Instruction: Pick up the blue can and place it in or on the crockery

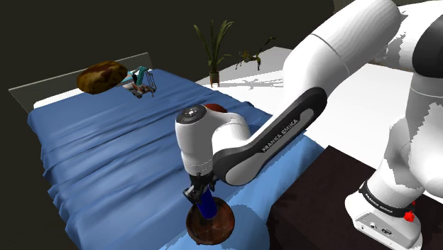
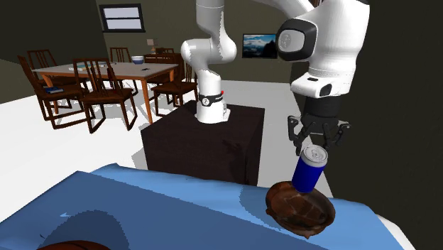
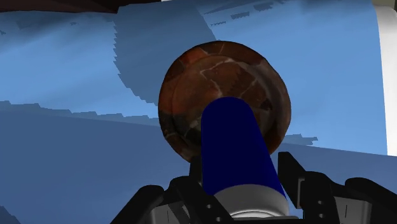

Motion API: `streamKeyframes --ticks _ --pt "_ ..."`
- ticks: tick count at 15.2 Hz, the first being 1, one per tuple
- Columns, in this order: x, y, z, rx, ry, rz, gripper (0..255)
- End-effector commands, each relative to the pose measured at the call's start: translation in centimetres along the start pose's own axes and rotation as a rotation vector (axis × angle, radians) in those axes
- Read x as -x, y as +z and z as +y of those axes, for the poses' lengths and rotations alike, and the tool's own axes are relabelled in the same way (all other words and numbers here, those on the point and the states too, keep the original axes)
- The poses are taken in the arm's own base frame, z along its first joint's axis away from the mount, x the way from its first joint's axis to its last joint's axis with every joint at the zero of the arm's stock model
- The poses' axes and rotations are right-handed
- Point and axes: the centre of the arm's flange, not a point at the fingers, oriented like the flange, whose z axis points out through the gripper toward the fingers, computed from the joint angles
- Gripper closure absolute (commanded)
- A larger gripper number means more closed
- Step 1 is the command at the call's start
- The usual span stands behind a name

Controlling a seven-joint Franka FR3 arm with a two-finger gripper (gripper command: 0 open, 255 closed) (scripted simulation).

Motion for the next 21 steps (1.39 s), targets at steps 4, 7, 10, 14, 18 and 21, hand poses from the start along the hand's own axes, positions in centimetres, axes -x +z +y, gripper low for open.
streamKeyframes --ticks 4,7,10,14,18,21 --pt "0.0 2.9 -0.1 -0.001 0.000 0.001 255" --pt "0.0 2.9 -0.1 -0.001 0.000 0.001 255" --pt "0.0 2.9 -0.1 -0.001 0.000 0.001 255" --pt "0.0 2.9 -0.1 -0.001 0.000 0.001 0" --pt "0.0 2.9 -0.1 -0.001 0.000 0.001 0" --pt "0.0 -1.0 -0.1 -0.001 0.000 0.001 0"
